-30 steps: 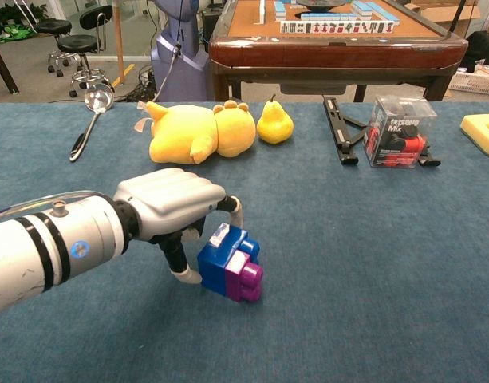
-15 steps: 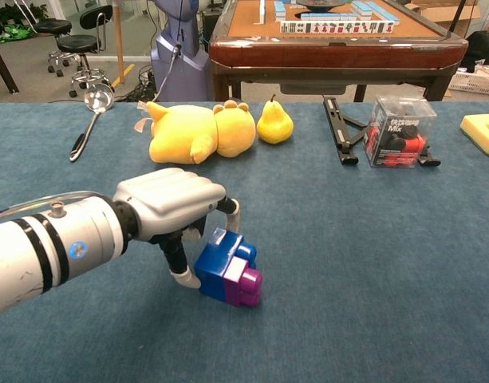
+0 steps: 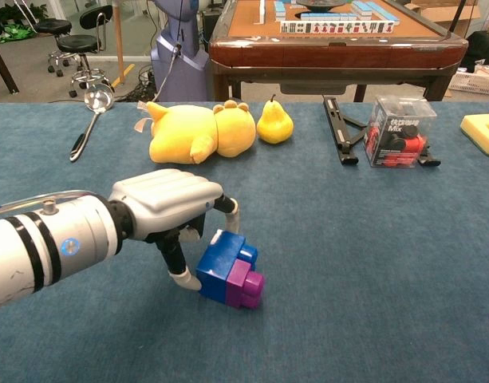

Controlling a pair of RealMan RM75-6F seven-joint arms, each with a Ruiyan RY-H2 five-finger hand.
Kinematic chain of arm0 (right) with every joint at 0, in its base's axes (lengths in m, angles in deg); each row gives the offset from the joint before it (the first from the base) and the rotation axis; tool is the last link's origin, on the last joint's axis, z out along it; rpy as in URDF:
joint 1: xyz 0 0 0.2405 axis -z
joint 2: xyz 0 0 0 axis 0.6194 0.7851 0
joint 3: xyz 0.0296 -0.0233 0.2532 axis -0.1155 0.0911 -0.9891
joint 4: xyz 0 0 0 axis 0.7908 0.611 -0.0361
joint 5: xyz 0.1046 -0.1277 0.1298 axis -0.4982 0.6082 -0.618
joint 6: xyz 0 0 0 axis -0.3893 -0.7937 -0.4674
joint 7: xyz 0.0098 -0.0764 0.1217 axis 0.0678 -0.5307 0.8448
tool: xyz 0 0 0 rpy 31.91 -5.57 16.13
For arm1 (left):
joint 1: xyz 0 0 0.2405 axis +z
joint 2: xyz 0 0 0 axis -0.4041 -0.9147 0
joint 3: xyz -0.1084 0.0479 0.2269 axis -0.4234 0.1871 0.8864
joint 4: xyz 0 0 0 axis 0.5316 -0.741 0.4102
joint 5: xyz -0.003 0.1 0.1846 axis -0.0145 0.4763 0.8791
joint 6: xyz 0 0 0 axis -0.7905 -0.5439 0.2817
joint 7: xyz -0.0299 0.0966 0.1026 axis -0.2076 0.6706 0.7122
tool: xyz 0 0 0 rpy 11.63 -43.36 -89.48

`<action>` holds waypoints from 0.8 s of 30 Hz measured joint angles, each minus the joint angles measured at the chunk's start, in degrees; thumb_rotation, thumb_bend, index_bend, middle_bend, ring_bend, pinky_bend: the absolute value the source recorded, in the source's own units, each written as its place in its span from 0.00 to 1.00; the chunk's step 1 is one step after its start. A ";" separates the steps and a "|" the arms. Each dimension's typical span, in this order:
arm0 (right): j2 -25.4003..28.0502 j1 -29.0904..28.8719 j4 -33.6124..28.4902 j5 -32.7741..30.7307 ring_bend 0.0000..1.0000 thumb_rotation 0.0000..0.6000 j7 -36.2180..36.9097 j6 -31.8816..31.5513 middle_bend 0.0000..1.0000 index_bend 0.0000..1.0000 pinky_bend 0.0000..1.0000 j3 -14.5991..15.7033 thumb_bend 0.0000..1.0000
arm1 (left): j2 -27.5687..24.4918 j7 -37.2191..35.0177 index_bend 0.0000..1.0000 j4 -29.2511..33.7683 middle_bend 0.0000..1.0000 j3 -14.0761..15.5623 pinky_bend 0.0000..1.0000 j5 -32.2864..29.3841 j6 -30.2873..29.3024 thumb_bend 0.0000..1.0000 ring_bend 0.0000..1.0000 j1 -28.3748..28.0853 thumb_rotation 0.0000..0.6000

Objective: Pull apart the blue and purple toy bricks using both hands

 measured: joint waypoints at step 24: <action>-1.77 -2.96 -2.49 2.20 0.60 1.00 -1.60 0.71 0.58 0.45 0.77 -1.02 0.01 | -3.77 -9.99 0.61 3.31 1.00 -2.88 1.00 -0.05 -0.02 0.25 1.00 1.54 1.00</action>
